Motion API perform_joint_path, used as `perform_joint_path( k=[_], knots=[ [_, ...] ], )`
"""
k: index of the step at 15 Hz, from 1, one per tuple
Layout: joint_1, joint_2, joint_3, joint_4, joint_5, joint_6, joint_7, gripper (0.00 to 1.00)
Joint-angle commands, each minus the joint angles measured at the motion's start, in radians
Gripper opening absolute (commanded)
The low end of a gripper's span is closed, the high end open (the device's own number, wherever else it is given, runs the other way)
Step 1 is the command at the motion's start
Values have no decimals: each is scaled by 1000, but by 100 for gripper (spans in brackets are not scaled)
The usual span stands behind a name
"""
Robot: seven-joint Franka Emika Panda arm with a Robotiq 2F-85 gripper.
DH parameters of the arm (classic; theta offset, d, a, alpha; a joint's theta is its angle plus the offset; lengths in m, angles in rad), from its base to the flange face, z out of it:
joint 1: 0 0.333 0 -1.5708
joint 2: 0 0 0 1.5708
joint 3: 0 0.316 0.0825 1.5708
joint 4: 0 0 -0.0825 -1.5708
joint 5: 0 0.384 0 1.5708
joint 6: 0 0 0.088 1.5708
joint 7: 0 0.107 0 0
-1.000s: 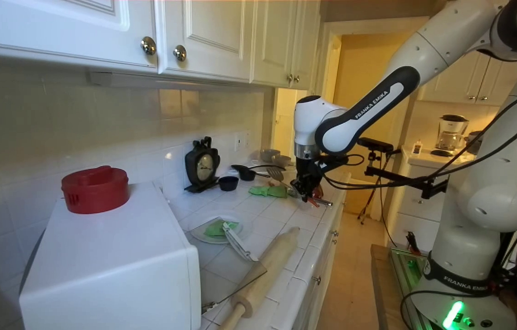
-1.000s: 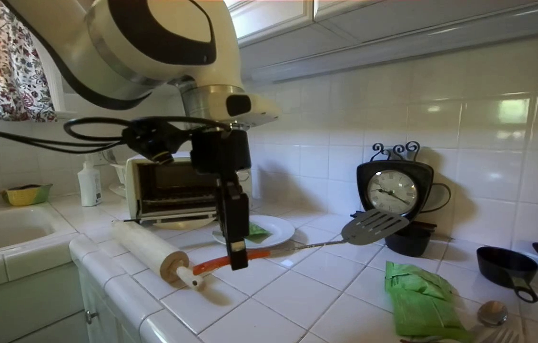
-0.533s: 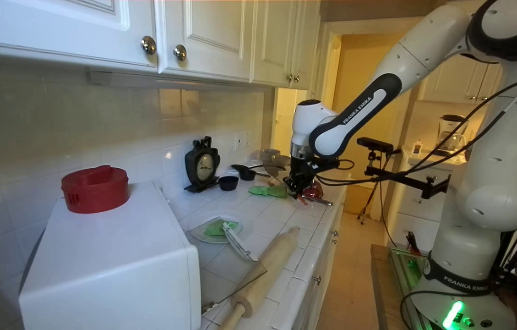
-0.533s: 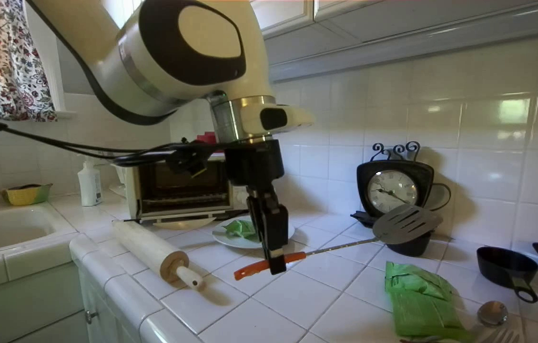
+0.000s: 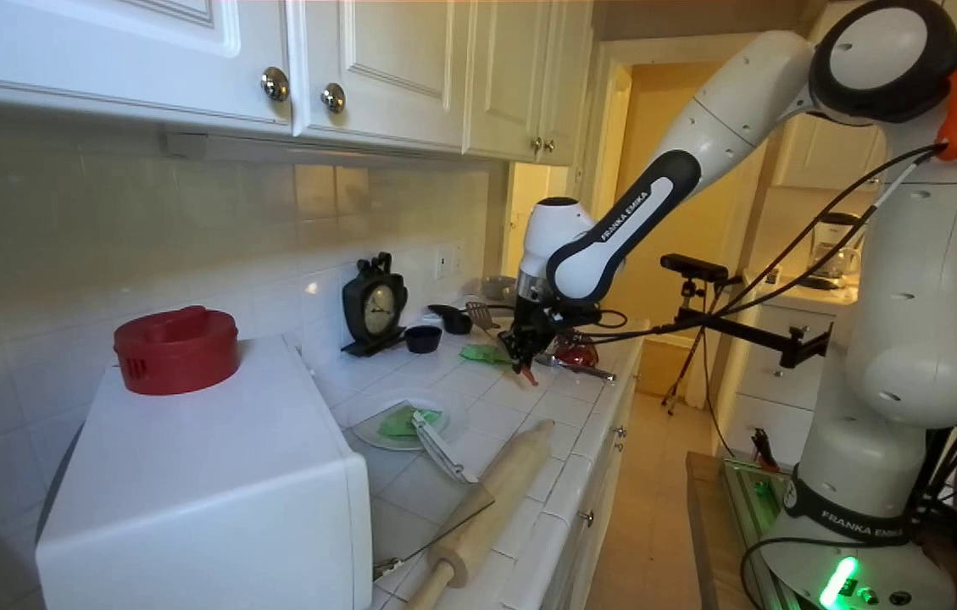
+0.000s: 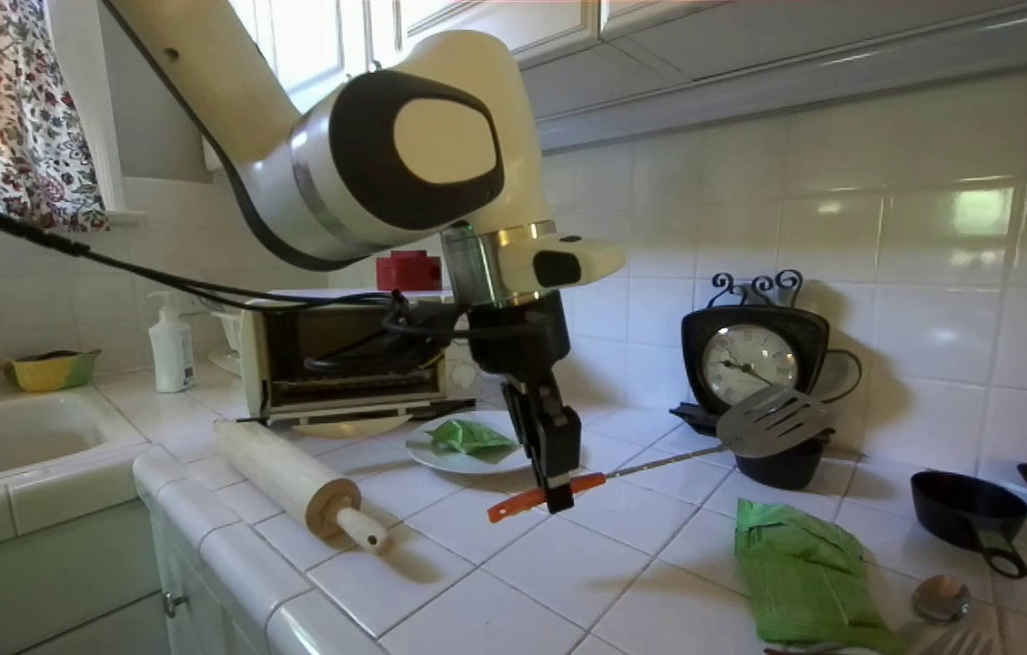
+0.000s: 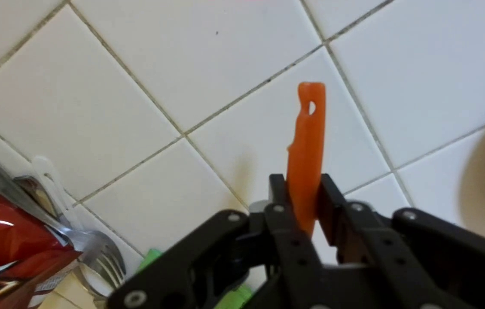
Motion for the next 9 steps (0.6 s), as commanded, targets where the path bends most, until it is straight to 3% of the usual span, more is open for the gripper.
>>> perform_joint_path(
  k=[1,9],
  knots=[
    [24,55,-14,21,100,59,-19,5],
    [31,90,-30,-2,243,105,-39,5]
  ],
)
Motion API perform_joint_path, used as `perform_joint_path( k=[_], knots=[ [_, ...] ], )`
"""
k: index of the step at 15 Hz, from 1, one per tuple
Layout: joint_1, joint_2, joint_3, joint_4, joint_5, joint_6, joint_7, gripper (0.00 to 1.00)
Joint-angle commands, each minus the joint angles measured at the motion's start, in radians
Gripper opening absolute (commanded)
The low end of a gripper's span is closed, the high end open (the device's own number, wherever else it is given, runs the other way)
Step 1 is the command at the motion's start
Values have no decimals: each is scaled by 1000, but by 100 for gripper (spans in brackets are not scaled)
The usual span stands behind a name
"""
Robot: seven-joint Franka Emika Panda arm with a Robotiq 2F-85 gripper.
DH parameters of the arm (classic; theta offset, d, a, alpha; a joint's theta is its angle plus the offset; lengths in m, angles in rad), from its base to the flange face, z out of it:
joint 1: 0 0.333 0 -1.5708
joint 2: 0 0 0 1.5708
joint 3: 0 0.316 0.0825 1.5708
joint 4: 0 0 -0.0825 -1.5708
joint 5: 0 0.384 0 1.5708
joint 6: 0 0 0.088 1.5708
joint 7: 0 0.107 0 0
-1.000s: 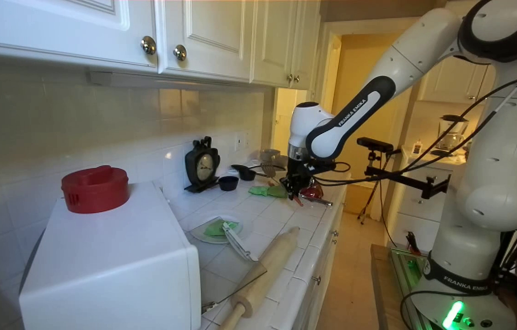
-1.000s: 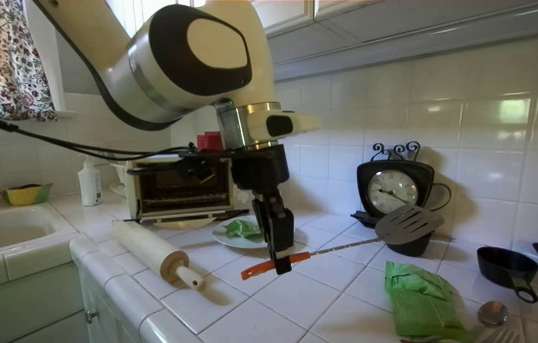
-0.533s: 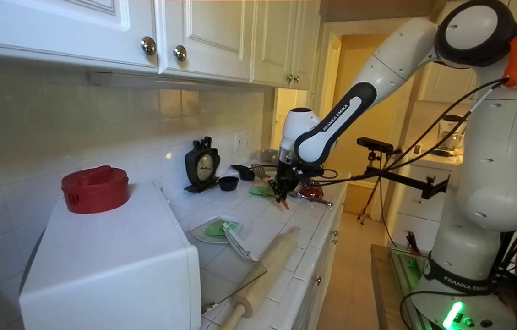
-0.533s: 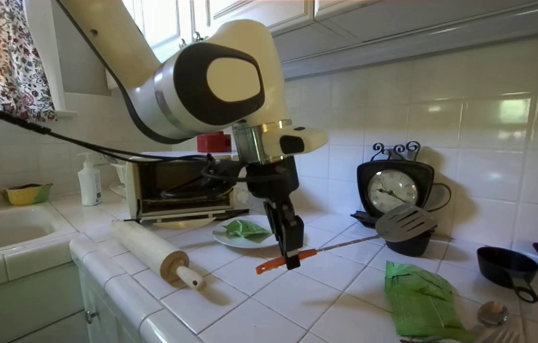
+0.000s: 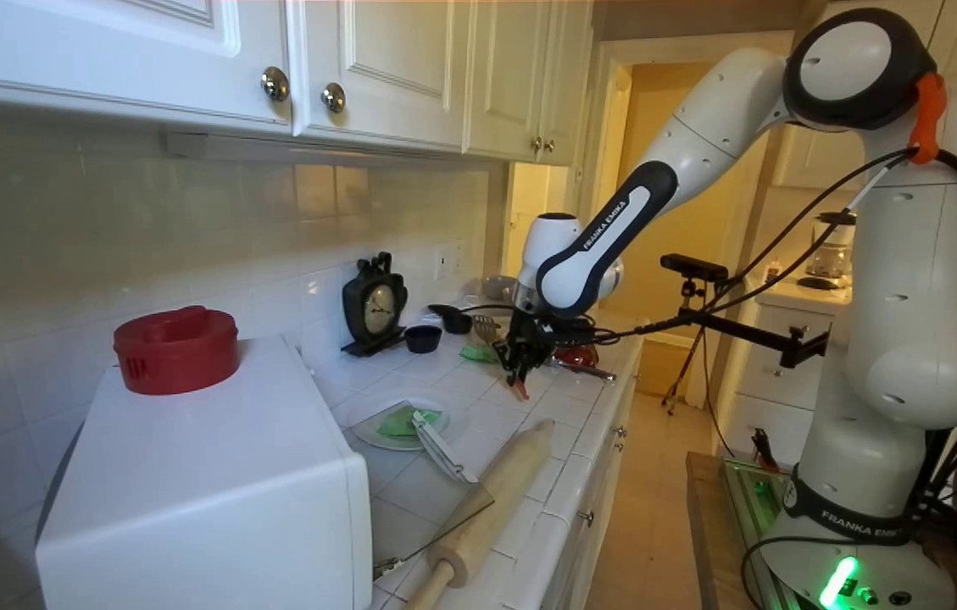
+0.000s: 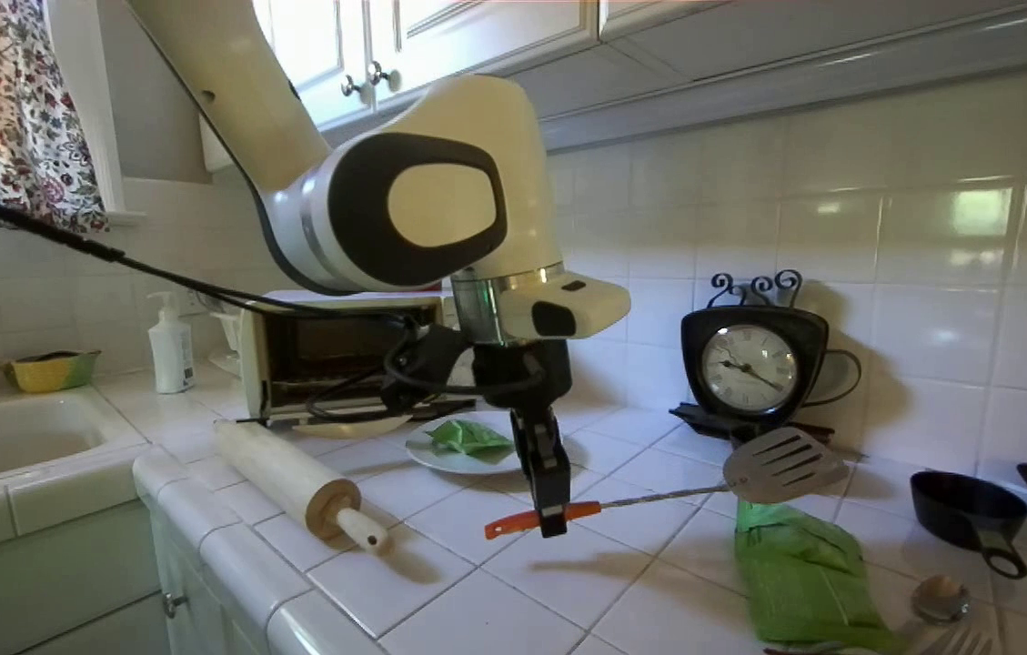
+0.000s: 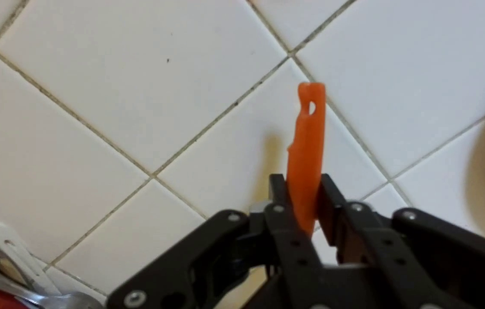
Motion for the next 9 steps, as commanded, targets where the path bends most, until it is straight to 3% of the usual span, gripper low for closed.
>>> perform_joint_path(
  k=[1,9],
  knots=[
    [11,21,-20,-5,93,31,-40,5],
    [13,34,-18,6,201,13,-108,5]
  ],
)
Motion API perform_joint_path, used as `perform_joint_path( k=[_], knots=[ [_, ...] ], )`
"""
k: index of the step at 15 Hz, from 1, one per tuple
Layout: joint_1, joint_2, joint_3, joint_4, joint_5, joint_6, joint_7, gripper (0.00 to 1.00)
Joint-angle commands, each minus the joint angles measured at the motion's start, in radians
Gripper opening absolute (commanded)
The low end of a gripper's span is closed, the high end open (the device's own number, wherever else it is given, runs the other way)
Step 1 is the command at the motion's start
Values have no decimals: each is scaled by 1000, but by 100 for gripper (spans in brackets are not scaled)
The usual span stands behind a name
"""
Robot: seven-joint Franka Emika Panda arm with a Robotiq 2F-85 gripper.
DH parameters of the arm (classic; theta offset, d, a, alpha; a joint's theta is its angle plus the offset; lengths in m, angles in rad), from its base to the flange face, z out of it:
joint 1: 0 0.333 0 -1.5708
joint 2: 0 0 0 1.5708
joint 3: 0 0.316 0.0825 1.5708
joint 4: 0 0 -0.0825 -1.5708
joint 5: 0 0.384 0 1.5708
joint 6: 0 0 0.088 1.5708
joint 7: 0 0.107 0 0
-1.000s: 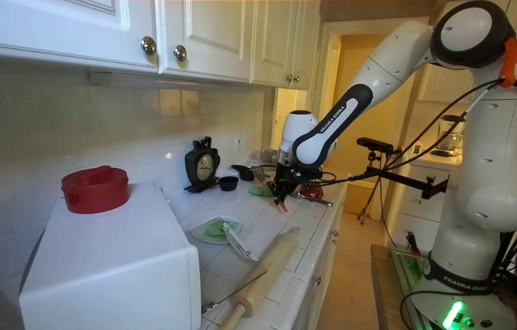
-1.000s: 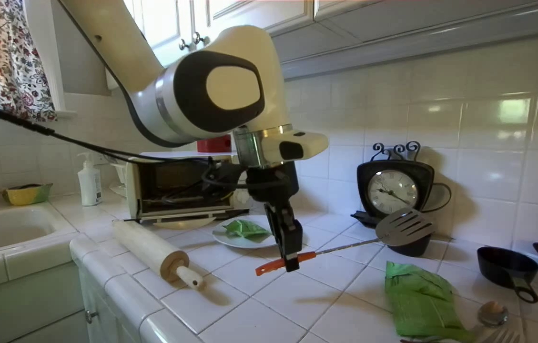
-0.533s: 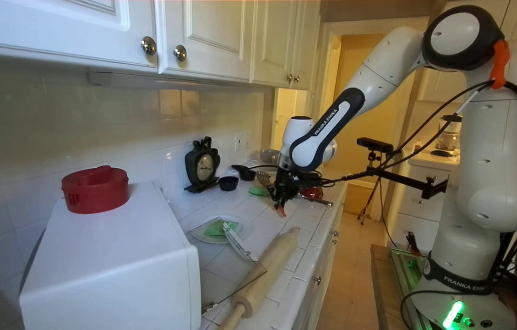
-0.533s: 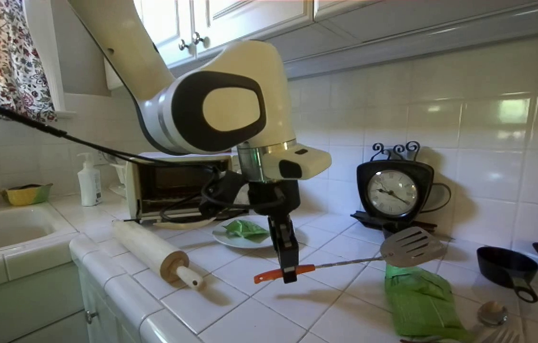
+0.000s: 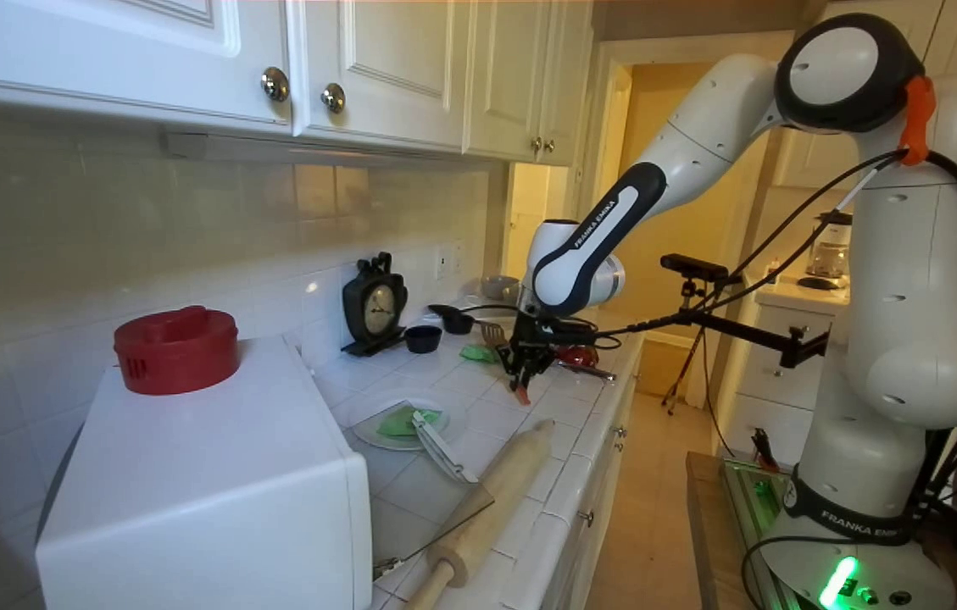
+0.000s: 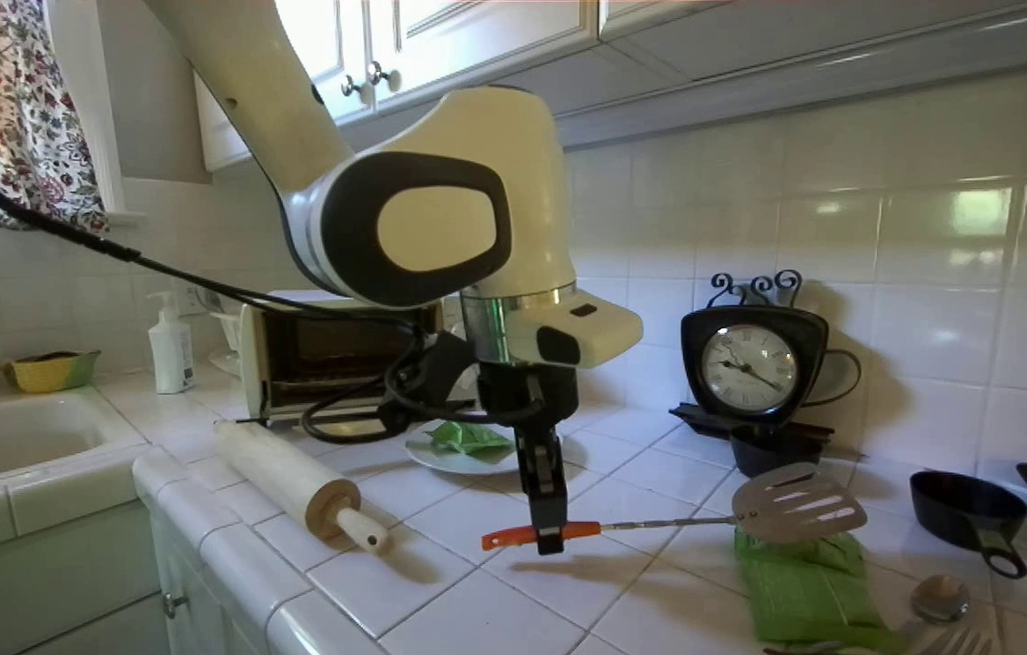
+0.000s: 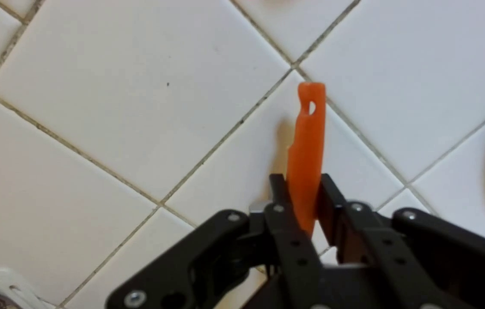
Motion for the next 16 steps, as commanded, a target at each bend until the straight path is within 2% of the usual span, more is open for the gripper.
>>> perform_joint_path(
  k=[1,2,5,13,14,15,16],
  knots=[
    [13,13,-7,9,53,10,-45,5],
    [13,14,-7,9,55,8,-48,11],
    [13,21,-4,11,66,8,-59,5],
    [5,49,-2,22,120,1,-110,5],
    [7,50,-3,22,121,0,-111,8],
    [8,49,-5,23,119,-2,-112,42],
    [9,47,-7,22,115,-3,-109,47]
  ],
)
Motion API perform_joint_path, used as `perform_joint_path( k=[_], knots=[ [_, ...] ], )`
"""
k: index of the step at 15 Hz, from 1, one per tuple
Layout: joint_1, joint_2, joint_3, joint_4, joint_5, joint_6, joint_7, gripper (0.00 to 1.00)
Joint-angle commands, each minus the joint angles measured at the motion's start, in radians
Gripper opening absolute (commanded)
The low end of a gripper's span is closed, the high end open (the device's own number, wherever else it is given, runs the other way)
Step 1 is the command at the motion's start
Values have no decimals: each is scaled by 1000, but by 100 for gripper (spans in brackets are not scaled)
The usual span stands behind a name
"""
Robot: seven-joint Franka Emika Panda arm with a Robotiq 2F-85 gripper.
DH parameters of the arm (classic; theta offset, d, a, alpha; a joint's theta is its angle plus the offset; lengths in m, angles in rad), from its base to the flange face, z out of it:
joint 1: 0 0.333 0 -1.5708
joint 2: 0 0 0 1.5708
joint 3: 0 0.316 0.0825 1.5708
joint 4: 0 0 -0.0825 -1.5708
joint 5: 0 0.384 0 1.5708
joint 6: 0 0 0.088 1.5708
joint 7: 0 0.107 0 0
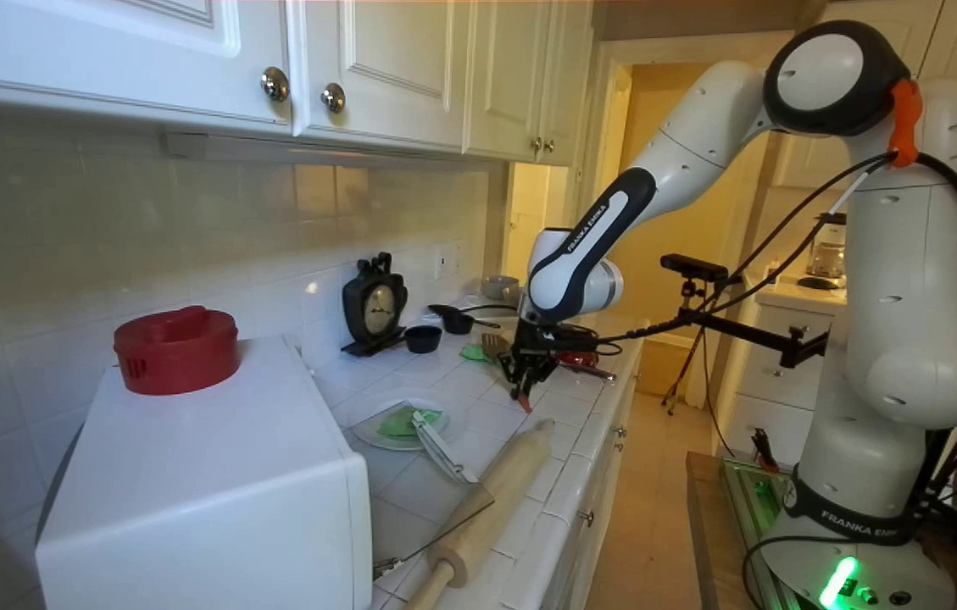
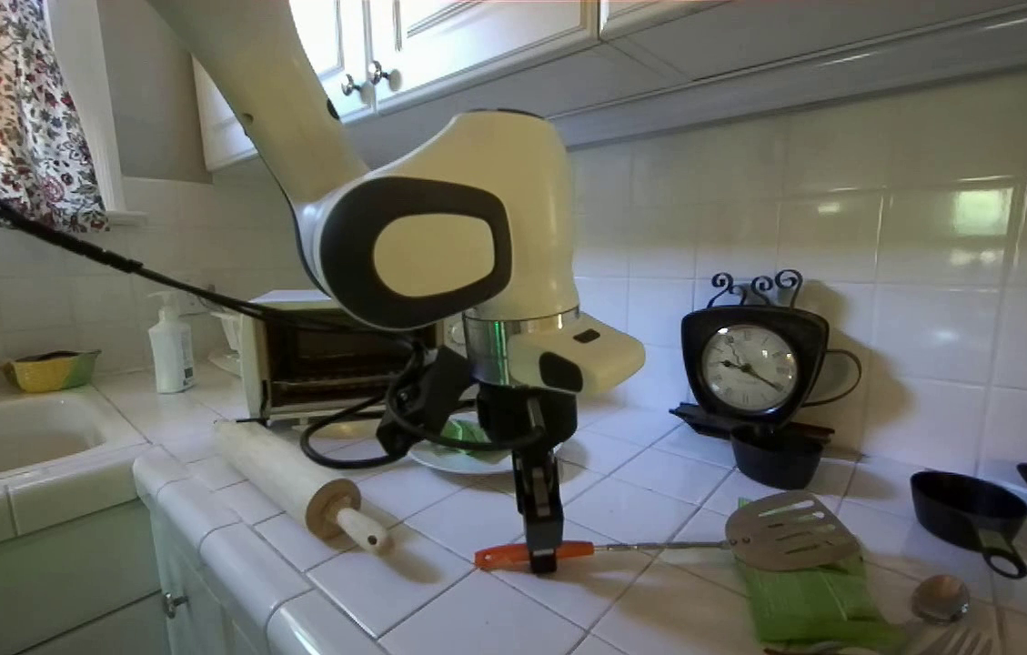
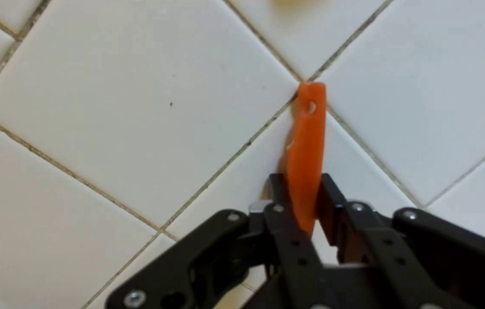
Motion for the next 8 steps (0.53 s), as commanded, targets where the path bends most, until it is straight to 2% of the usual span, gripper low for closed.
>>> perform_joint_path(
  k=[1,4,6,8],
  knots=[
    [8,10,-8,18,30,-3,-29,54],
    [13,-1,-13,14,17,-9,-18,74],
    [34,-26,-32,-3,-32,-23,33,87],
    [73,-64,-63,-29,-120,-42,121,88]
  ],
)
